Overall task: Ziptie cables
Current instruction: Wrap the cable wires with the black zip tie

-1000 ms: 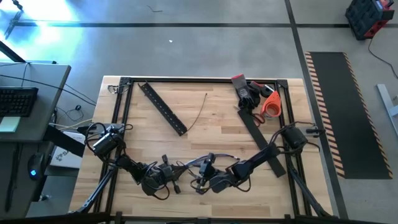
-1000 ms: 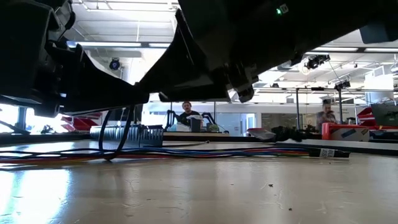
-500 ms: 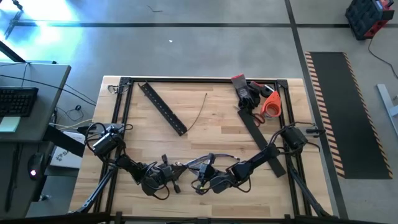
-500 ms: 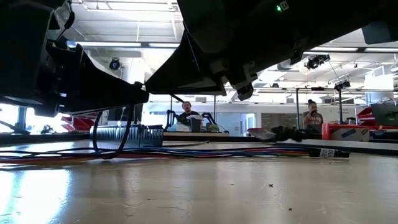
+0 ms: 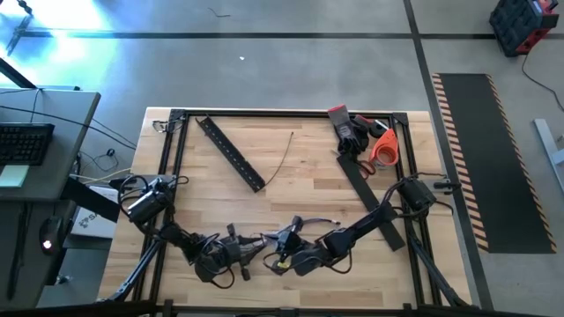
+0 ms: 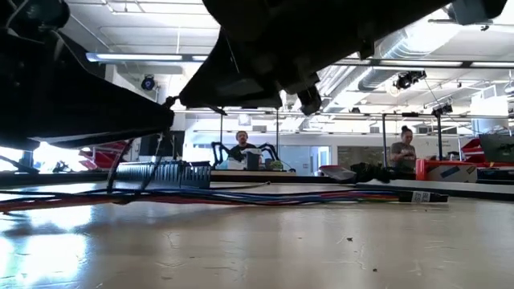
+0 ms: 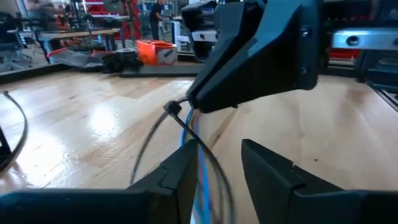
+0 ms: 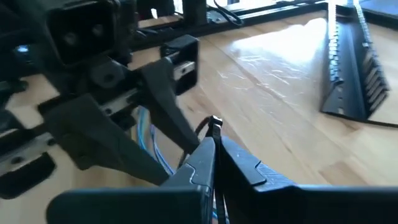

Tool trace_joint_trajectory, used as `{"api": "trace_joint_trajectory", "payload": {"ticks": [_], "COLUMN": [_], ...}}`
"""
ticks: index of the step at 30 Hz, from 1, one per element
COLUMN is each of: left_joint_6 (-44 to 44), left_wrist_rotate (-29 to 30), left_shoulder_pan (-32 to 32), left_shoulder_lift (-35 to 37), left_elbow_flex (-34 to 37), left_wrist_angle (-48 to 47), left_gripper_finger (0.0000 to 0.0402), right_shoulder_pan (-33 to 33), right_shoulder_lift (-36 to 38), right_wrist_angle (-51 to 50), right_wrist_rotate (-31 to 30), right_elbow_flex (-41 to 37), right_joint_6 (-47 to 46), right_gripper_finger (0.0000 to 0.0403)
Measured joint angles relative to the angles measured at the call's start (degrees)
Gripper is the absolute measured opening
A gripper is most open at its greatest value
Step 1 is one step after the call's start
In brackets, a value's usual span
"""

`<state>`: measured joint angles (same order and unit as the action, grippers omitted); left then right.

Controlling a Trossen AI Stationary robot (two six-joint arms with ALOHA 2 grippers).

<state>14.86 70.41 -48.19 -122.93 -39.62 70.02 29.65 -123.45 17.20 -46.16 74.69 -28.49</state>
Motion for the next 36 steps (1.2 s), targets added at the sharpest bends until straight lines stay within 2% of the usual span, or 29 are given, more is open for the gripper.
{"api": "trace_joint_trajectory", "payload": {"ticks": [6, 10, 13, 18, 24, 26, 30, 33, 36], "left_joint_6": [-4.6, -12.7, -22.0, -35.4, -42.1, -41.9, -30.1, -22.9, -20.7], "left_wrist_rotate": [3.8, 3.0, 1.6, 2.6, 1.1, -2.5, -15.9, -19.9, -22.6], "left_shoulder_pan": [-1.1, -1.9, -2.3, -2.5, -0.9, 0.0, 3.2, 5.4, 6.7], "left_shoulder_lift": [0.0, 0.0, 0.0, 0.4, 3.6, 5.0, 8.7, 11.2, 12.7], "left_elbow_flex": [-0.9, -3.7, -5.7, -7.4, -6.3, -5.5, -4.6, -5.0, -5.6], "left_wrist_angle": [0.1, 0.6, 0.6, 0.5, -1.1, -3.9, -18.5, -31.7, -39.4], "left_gripper_finger": [0.0076, 0.0058, 0.0059, 0.0099, 0.0171, 0.0183, 0.0188, 0.0188, 0.0188], "right_shoulder_pan": [0.0, 0.1, 0.5, 1.2, 1.8, 2.0, 2.3, 2.5, 2.5], "right_shoulder_lift": [0.0, 0.0, 0.0, 0.0, -0.1, 0.0, 0.1, 0.1, 0.1], "right_wrist_angle": [-2.8, -3.3, -3.6, -6.3, -7.9, -8.0, -7.8, -7.9, -7.9], "right_wrist_rotate": [-1.7, -0.4, 1.7, 4.8, 7.3, 7.3, 7.4, 7.8, 8.4], "right_elbow_flex": [0.5, 0.5, 0.5, 0.5, 0.5, 0.5, 0.5, 0.5, 0.5], "right_joint_6": [-1.4, 0.5, 3.5, 5.7, 6.6, 7.0, 6.9, 6.1, 5.0], "right_gripper_finger": [0.0000, 0.0000, 0.0000, 0.0000, 0.0001, 0.0001, 0.0001, 0.0001, 0.0001]}}
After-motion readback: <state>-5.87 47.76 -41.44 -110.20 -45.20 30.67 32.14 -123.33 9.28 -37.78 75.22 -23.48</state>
